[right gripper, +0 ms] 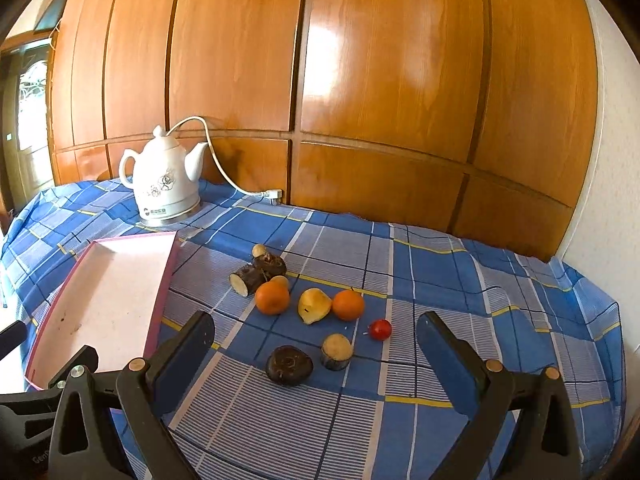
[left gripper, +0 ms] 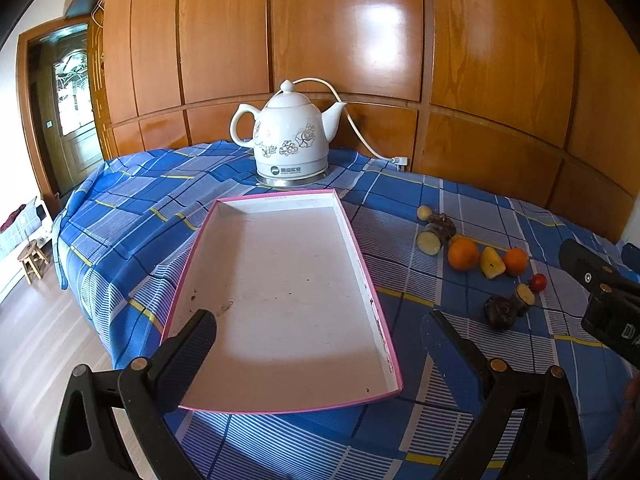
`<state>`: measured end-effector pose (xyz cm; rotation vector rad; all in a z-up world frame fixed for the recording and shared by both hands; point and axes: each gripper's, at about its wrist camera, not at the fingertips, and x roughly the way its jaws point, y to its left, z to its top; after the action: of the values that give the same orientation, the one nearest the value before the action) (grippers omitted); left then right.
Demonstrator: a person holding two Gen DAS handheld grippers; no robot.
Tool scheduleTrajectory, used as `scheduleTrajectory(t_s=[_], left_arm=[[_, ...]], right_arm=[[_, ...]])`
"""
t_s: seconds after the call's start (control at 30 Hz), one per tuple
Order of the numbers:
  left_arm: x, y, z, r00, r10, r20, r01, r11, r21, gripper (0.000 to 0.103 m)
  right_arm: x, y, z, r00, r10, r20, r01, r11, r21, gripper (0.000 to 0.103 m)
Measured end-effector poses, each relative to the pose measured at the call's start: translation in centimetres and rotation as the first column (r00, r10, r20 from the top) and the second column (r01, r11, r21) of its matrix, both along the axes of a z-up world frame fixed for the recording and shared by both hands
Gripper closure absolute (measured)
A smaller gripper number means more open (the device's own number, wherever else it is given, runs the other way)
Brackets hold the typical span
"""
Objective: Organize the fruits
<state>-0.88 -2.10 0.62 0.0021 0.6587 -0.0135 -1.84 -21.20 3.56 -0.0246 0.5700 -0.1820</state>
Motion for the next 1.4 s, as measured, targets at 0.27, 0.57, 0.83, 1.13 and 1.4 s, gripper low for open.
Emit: scheduleTrajectory(t_s=[0.27,0.57,0.83,1.13,1.4], left_arm=[[-0.1,-0.2,0.0,1.0,-0.004,0.0,0.004,1.0,0.002,0.0],[-0.1,-0.6,0.0,1.0,-0.01,-0.003,0.01,1.0,0.004,0.0],[0.2,-0.9,-0.4,0.998,-0.057,-0.036,0.056,0.998,-0.004,0.0],[0.3,-1.5,-0.6,0.992,-0.108,-0.057,0.108,0.994,-0.003,0.0],[0.3,-2.4,-0.6,0.986,-0.157,-0.059,0.158,0.987,0.013,0.0]], right_arm=[[-0.2,-0.1,0.1,1.0,-0.002,0.009,0.002,1.0,-0.001,0.0],[-0.1,-0.2,-0.3,1.0,0.0,-0.01,0.0,1.0,0.002,0.001],[0.7,-1.3,-1.7,0.996,0.026,-0.083,-0.022,0.999,0.043,0.001],[1.7,-3.5,-0.8,0.992,0.06,-0.108,-0.052,0.996,0.074,0.001],[3.1,-7.4,1.3,0.992,0.067,-0.108,-0.056,0.993,0.104,0.001]])
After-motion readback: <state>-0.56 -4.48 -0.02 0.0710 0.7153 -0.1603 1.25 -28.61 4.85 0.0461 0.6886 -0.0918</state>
